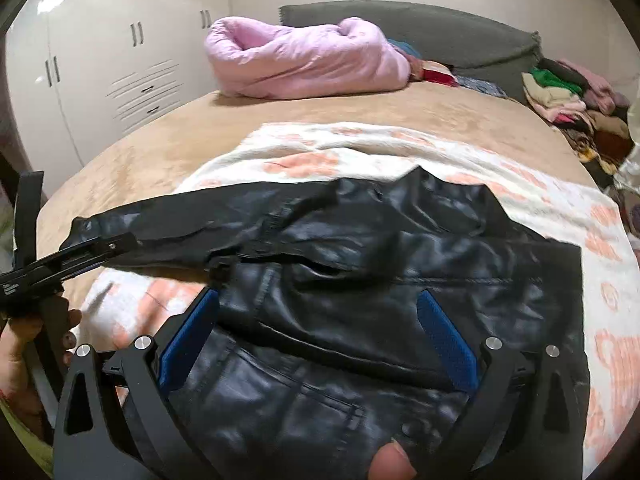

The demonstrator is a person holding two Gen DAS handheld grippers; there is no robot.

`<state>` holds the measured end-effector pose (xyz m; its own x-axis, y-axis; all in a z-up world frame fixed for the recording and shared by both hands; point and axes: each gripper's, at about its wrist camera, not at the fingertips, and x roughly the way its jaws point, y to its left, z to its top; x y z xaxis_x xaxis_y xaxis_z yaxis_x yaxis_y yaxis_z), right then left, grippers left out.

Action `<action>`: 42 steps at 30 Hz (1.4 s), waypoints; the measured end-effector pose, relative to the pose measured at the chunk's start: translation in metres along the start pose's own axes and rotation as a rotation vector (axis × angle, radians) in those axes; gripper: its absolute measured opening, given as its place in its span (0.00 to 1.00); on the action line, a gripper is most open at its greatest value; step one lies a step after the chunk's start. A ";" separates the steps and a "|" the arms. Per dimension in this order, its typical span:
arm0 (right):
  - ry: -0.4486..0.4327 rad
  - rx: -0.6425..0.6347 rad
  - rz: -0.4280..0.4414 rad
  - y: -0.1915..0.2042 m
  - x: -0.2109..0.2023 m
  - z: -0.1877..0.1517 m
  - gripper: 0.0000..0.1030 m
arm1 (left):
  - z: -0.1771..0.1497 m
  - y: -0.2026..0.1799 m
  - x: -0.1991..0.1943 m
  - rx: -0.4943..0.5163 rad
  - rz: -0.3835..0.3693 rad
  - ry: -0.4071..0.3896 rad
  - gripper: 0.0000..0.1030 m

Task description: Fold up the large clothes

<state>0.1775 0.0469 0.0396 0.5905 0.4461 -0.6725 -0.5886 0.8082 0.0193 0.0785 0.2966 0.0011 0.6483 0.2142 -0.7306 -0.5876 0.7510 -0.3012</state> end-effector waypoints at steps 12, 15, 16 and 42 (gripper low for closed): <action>0.008 -0.111 0.079 0.065 0.023 0.019 0.96 | 0.013 0.055 0.003 -0.165 0.061 -0.033 0.91; 0.011 -0.130 0.096 0.076 0.029 0.023 0.96 | 0.016 0.069 0.002 -0.200 0.098 -0.055 0.91; 0.014 -0.138 0.101 0.080 0.031 0.024 0.96 | 0.017 0.072 0.002 -0.208 0.108 -0.060 0.91; 0.035 -0.033 0.086 0.051 0.026 0.001 0.96 | 0.046 0.136 0.032 -0.369 -0.001 -0.081 0.11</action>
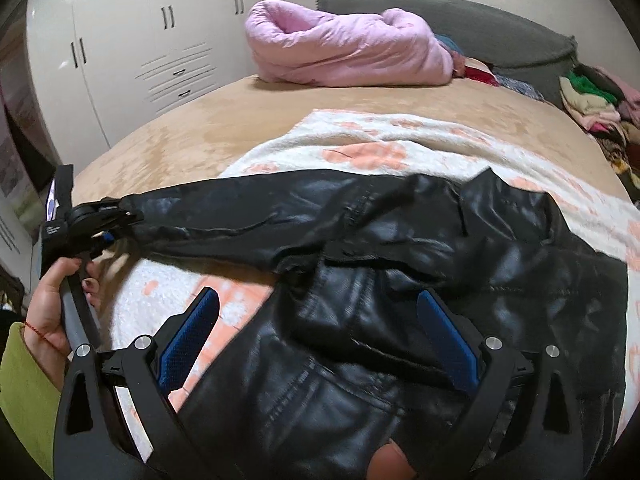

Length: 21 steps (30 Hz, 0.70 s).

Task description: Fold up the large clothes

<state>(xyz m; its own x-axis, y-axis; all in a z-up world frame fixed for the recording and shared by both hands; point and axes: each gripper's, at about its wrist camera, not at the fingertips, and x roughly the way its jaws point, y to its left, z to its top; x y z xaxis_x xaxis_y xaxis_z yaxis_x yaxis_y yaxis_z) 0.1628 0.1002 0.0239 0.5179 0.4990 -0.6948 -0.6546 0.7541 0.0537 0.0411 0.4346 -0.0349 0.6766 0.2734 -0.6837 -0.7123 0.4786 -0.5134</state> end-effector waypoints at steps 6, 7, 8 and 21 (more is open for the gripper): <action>-0.005 0.050 -0.025 -0.025 -0.024 -0.017 0.96 | -0.001 -0.027 -0.044 0.079 -0.125 -0.121 0.02; -0.005 0.058 -0.030 -0.030 -0.028 -0.019 0.96 | -0.002 -0.032 -0.053 0.089 -0.146 -0.141 0.01; -0.006 0.061 -0.035 -0.034 -0.031 -0.021 0.96 | -0.002 -0.037 -0.059 0.097 -0.159 -0.152 0.01; -0.073 0.201 -0.072 -0.095 -0.076 -0.040 0.96 | -0.004 -0.135 -0.122 0.285 -0.270 -0.253 0.01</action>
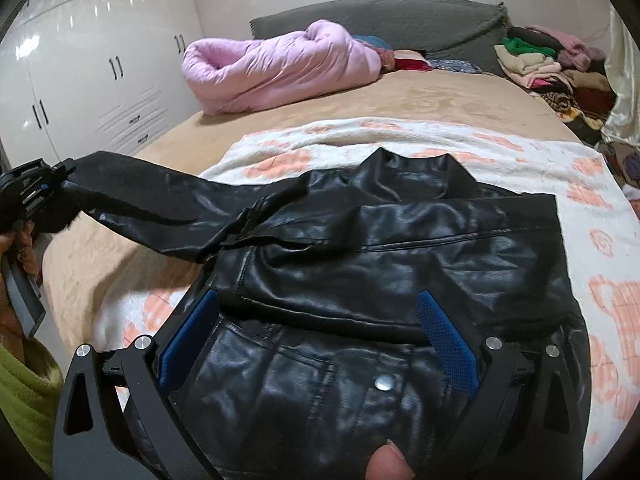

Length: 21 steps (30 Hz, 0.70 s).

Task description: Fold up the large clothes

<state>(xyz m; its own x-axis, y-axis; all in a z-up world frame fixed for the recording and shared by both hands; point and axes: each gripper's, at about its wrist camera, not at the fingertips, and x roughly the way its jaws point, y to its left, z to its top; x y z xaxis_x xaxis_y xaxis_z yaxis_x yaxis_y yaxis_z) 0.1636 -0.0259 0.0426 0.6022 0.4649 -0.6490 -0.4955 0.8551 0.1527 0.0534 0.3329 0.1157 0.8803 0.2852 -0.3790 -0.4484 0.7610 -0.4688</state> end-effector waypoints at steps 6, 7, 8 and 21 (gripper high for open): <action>-0.037 0.056 -0.020 -0.029 -0.020 -0.003 0.96 | -0.004 -0.083 0.005 0.164 -0.061 -0.015 0.01; -0.047 0.076 -0.028 -0.038 -0.025 -0.003 0.96 | -0.009 -0.098 0.008 0.196 -0.080 -0.007 0.01; -0.053 0.088 -0.033 -0.044 -0.029 -0.004 0.96 | -0.014 -0.114 0.012 0.227 -0.102 0.002 0.01; -0.120 0.320 -0.174 -0.152 -0.078 -0.030 0.96 | -0.149 -0.270 0.063 0.661 -0.338 0.227 0.01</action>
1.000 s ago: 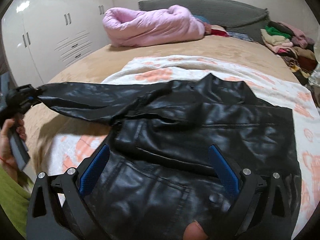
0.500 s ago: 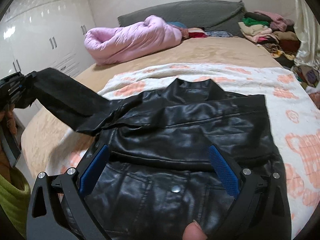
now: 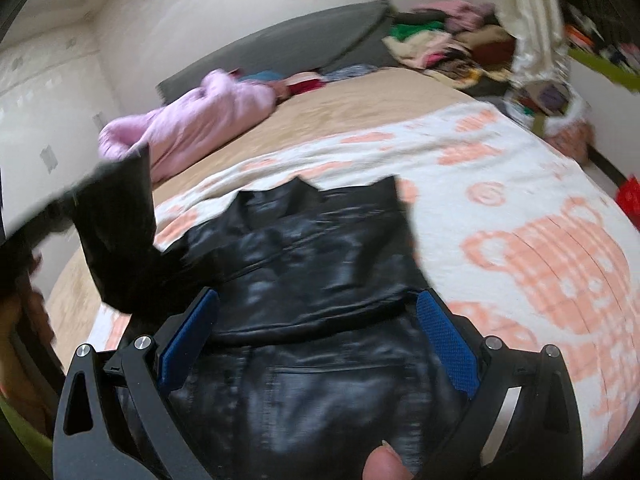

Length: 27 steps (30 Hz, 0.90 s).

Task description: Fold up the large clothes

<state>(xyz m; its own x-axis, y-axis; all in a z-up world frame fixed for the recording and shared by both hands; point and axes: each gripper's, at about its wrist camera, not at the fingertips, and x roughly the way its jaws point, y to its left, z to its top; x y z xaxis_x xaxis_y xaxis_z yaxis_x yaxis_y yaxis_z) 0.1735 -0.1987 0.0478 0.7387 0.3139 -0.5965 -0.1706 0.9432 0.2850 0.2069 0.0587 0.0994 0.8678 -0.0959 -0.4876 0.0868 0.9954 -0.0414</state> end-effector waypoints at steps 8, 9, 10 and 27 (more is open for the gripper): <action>-0.021 0.113 -0.080 -0.057 -0.012 0.000 0.96 | -0.058 -0.063 0.067 0.203 -0.053 0.226 0.02; -0.021 0.123 -0.087 -0.062 -0.013 -0.001 0.96 | -0.066 -0.066 0.070 0.211 -0.057 0.248 0.02; -0.021 0.131 -0.093 -0.066 -0.013 -0.002 0.96 | -0.074 -0.068 0.077 0.227 -0.059 0.270 0.03; -0.006 0.026 -0.062 -0.043 0.009 0.006 0.96 | -0.114 -0.038 0.003 0.138 -0.216 0.238 0.89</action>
<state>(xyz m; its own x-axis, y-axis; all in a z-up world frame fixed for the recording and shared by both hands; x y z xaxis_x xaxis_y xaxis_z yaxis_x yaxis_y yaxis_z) 0.1913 -0.2374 0.0348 0.7511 0.2538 -0.6094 -0.1070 0.9578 0.2669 0.1506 0.0209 -0.0002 0.6851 -0.2840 -0.6708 0.3358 0.9403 -0.0552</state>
